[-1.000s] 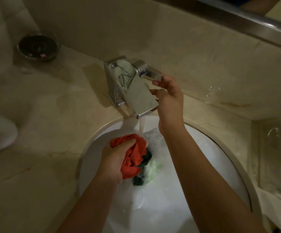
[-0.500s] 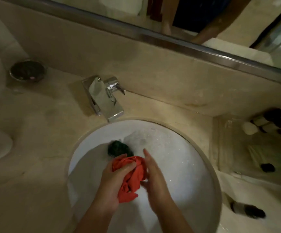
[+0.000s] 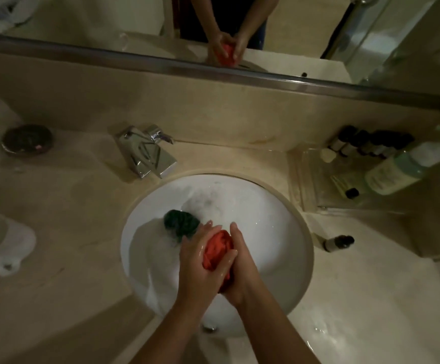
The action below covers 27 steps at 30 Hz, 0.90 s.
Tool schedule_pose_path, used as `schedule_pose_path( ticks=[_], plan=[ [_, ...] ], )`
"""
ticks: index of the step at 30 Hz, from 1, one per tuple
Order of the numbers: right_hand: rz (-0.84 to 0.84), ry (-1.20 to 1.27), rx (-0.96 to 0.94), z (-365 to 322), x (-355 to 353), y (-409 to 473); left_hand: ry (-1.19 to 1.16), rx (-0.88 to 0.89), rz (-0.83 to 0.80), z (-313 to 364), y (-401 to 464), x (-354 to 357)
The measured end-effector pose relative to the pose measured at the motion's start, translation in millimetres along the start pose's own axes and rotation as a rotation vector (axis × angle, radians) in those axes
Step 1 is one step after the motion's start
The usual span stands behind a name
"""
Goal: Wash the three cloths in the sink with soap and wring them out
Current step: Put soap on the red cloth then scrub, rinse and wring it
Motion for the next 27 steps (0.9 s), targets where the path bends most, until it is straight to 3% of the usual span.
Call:
schedule_pose_path(
  ticks=[3, 4, 6, 8, 10, 11, 12, 14, 17, 20, 23, 25, 27],
  plan=[
    [-0.011, 0.045, -0.028, 3.5, 5.7, -1.8, -0.031, 0.039, 0.055, 10.0, -0.9, 6.7],
    [-0.001, 0.100, -0.048, 1.7, 8.6, -1.1, -0.038, -0.020, 0.096, 16.3, -0.2, 10.5],
    [-0.001, -0.042, -0.101, -0.2, 17.1, 3.0, 0.010, -0.151, 0.175, 22.8, 6.6, 17.9],
    [0.037, -0.078, -0.008, 0.2, 18.6, 8.1, 0.140, -0.239, 0.141, 25.1, 19.4, 24.8],
    [0.210, -0.680, -0.243, -4.1, 14.5, 8.6, 0.250, -0.266, 0.061, 26.8, 30.8, 31.3],
    [0.253, -0.485, -0.113, -1.1, 16.9, 17.2, 0.276, -0.275, 0.039, 27.1, 34.8, 33.9],
    [0.162, -0.146, 0.001, -1.5, 18.6, 21.7, 0.282, -0.297, 0.033, 27.0, 37.3, 35.8],
    [0.102, -0.193, -0.039, -1.9, 5.8, 33.7, 0.186, -0.409, 0.070, 25.7, 38.5, 39.4],
    [0.219, -0.174, -0.041, 7.2, -5.2, 35.9, -0.200, -0.719, 0.178, 23.3, 34.9, 40.3],
    [0.130, -0.180, 0.045, 1.2, -16.3, 23.0, -0.459, -0.916, 0.125, 16.2, 30.5, 34.0],
    [0.070, -0.196, 0.007, -11.2, -32.2, 11.3, -0.465, -0.895, -0.006, 6.4, 27.6, 24.8],
    [0.097, -0.247, -0.157, -14.7, -35.3, 2.7, -0.413, -0.825, -0.068, 4.9, 20.8, 20.3],
    [0.060, -0.298, -0.331, -10.4, -37.1, -1.5, -0.528, -0.796, -0.131, 9.3, 11.4, 18.0]
  ],
)
Point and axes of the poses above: each hand's wrist, its own y-axis towards the middle knuckle, its own x-axis out of the palm, z = x × y, the point moved 1 cm from there along y, towards the middle knuckle, and after that the axes turned 8 degrees about -x, right-handed, at the moved point
